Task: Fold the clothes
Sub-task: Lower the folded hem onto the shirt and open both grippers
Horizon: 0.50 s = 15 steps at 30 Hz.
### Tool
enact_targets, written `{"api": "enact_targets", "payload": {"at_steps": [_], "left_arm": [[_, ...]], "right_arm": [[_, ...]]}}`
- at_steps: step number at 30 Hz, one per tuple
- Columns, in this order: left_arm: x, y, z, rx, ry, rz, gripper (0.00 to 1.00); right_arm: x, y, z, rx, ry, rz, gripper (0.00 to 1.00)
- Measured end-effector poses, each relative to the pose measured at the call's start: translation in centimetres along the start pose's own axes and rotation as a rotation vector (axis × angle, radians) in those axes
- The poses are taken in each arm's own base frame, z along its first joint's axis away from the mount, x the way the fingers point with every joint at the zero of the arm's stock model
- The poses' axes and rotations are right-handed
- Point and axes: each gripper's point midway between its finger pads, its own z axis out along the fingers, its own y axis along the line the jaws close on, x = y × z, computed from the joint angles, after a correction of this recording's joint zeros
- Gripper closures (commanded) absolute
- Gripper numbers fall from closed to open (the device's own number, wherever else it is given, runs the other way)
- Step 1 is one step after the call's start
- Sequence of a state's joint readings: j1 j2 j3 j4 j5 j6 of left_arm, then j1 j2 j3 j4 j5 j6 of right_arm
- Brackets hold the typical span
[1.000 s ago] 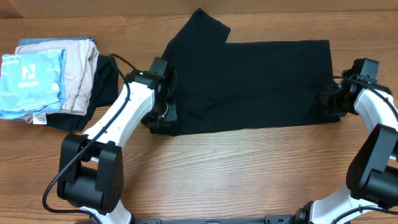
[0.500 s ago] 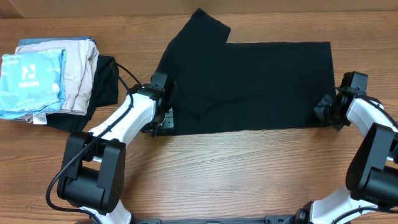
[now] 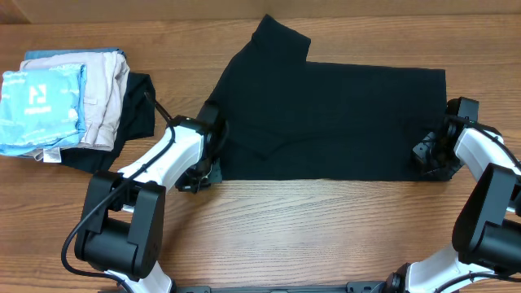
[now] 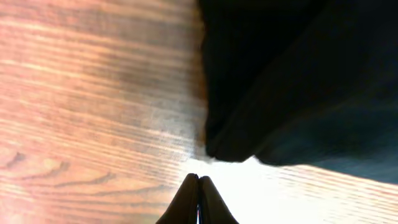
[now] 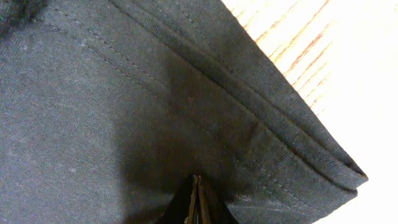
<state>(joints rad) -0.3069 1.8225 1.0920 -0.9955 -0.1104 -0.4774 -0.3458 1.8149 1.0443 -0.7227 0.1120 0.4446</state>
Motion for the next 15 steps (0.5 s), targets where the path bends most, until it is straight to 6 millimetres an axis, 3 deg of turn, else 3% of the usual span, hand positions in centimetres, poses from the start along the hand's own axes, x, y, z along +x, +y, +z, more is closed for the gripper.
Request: {"api": "enact_targets", "payload": {"at_steps": [3, 6, 7, 9, 11, 15], "left_arm": [[0.1, 0.0, -0.6, 0.006, 0.005, -0.014, 0.96], [-2.5, -0.9, -5.5, 0.082, -0.127, -0.029, 0.96], [-3.9, -1.3, -8.3, 0.130, -0.212, -0.036, 0.96], [-5.3, -1.8, -10.0, 0.172, -0.293, -0.045, 0.96], [-6.4, -2.6, -8.8, 0.174, -0.294, -0.044, 0.96], [-7.4, -4.6, -2.9, 0.161, -0.185, -0.006, 0.96]], "right_arm": [[-0.1, 0.1, 0.0, -0.004, -0.006, 0.001, 0.96], [-0.2, 0.1, 0.0, -0.005, -0.007, 0.001, 0.96], [-0.2, 0.1, 0.0, -0.006, -0.009, 0.001, 0.96], [-0.3, 0.2, 0.0, -0.011, -0.012, 0.002, 0.96], [-0.3, 0.3, 0.0, -0.012, -0.014, 0.003, 0.96], [-0.4, 0.3, 0.0, -0.012, -0.016, 0.002, 0.95]]}}
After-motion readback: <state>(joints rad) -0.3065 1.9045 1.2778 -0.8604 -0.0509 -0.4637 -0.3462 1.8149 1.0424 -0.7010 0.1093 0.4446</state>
